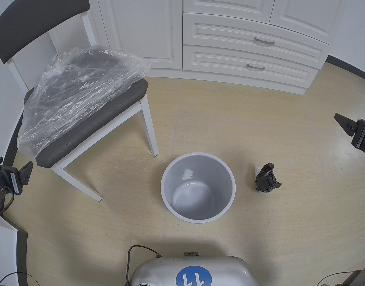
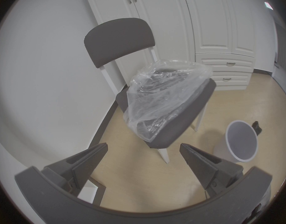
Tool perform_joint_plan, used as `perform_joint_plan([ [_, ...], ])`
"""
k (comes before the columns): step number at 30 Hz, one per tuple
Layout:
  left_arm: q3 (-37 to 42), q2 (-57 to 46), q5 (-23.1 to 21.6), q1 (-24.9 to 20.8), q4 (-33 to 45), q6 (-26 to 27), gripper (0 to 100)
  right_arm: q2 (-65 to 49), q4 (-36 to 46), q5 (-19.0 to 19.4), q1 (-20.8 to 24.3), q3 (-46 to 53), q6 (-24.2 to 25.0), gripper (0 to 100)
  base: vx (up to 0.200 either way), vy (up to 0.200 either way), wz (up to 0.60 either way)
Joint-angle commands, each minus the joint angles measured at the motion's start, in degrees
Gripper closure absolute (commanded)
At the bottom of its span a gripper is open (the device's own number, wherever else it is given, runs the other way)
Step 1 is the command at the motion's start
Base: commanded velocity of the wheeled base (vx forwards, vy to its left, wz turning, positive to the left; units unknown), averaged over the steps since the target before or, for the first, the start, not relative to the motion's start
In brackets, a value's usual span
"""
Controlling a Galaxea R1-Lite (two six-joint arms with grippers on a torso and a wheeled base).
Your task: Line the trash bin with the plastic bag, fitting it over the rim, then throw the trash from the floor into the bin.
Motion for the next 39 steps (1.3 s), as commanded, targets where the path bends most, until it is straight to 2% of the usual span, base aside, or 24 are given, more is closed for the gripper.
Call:
perform_joint_plan([
  [1, 2.57, 11.9, -0.01, 4.98, -8.07, 0.21, 0, 3.77, -0.23, -0.12, 2.78, -2.37, 1.99, 0, 0.0, 0.0, 0.0],
  [7, 2.13, 17.61, -0.27, 7.36, -15.72, -0.58, 0, 5.96, -0.4, -0.03, 3.04, -3.07, 3.49, 0, 0.0, 0.0, 0.0],
  [19, 1.08, 23.76, -0.1, 7.53, -27.23, -5.5, 0, 5.08, -0.4, -0.03, 3.39, -3.25, 3.58, 0, 0.0, 0.0, 0.0],
  [29, -0.06, 21.92, 0.17, 8.68, -27.67, -6.55, 0, 5.08, -0.4, -0.03, 3.48, -3.25, 3.58, 0, 0.0, 0.0, 0.0],
  [36, 0.2, 20.6, 4.74, 8.06, -27.76, -5.59, 0, 5.88, -2.78, -0.03, 3.48, -2.81, 3.49, 0, 0.0, 0.0, 0.0],
  [39, 0.2, 20.69, 4.91, 8.06, -27.76, -5.59, 0, 6.05, -3.3, -0.12, 3.39, -2.72, 3.49, 0, 0.0, 0.0, 0.0],
])
